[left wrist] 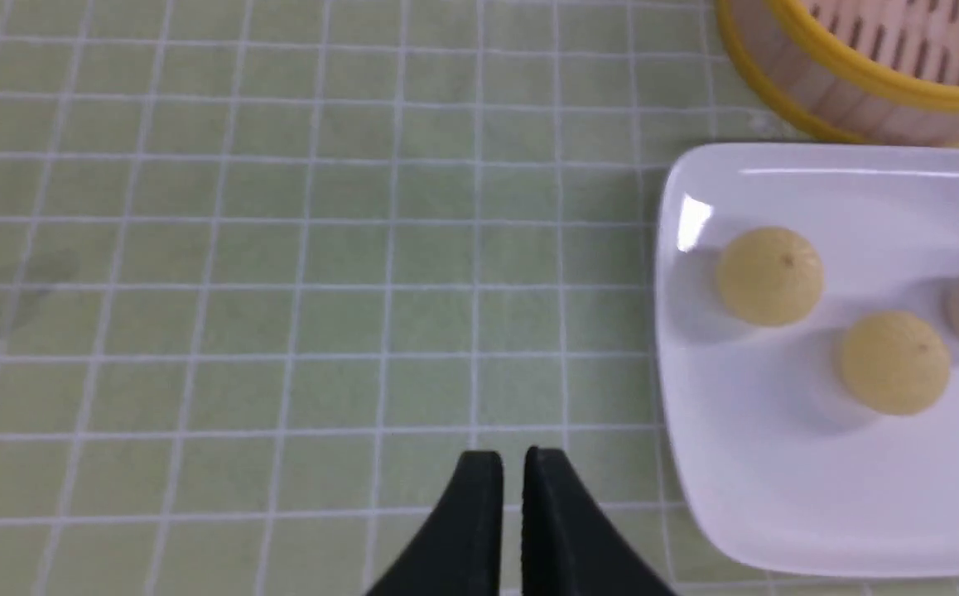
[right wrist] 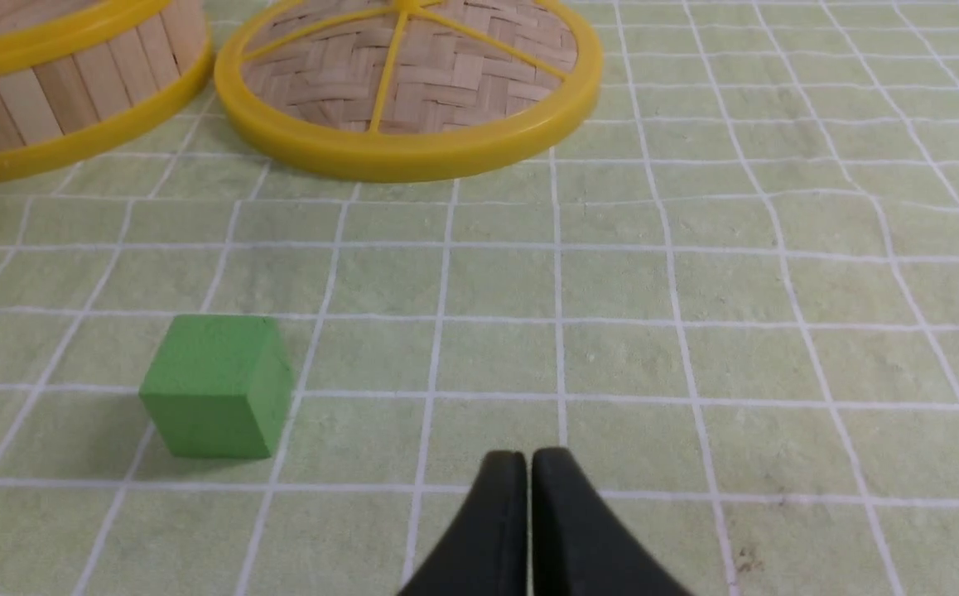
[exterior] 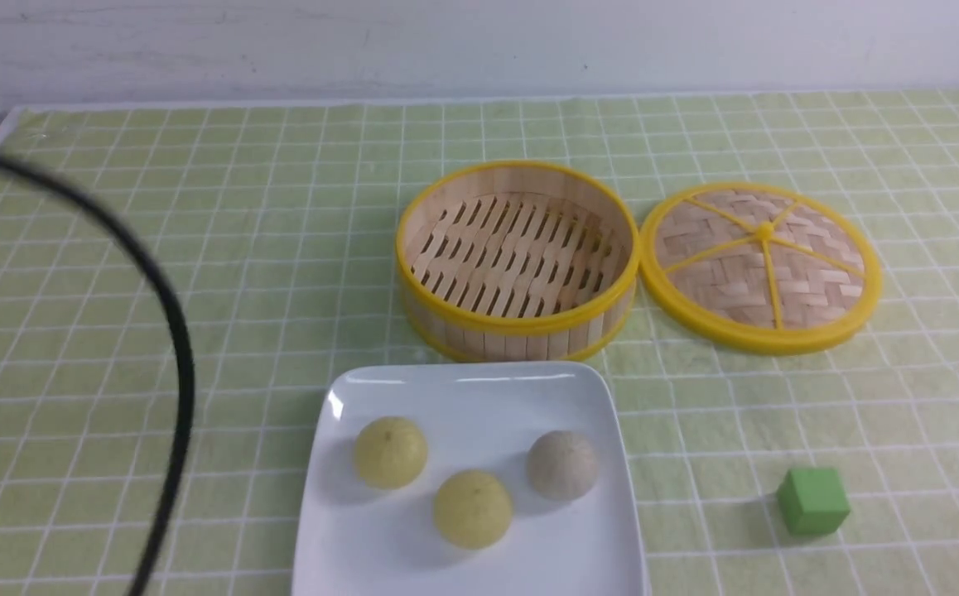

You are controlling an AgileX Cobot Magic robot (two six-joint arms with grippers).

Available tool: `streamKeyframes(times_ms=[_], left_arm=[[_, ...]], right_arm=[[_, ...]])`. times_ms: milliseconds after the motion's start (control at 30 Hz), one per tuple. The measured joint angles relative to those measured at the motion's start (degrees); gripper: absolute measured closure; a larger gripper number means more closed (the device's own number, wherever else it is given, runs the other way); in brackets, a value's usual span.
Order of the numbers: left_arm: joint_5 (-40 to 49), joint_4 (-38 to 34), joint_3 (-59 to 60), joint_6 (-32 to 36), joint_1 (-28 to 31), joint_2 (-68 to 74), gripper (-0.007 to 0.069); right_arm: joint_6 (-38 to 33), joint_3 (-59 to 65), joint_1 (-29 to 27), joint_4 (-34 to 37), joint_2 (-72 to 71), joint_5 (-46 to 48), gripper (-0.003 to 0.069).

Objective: Put the steamed buns into the plate on the green tablecloth.

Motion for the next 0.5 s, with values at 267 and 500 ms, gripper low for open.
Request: streamKeyframes(times_ms=[267, 500], left_arm=[[-22.94, -4.76, 22.15, 0.37, 0.0, -13.26, 0.0622], [-36.37, -3.25, 29.55, 0.37, 0.0, -14.19, 0.0622]], right_arm=[[0.0, 0.0, 0.0, 0.0, 0.0, 0.0, 0.0623], [0.0, 0.0, 0.0, 0.0, 0.0, 0.0, 0.0615]])
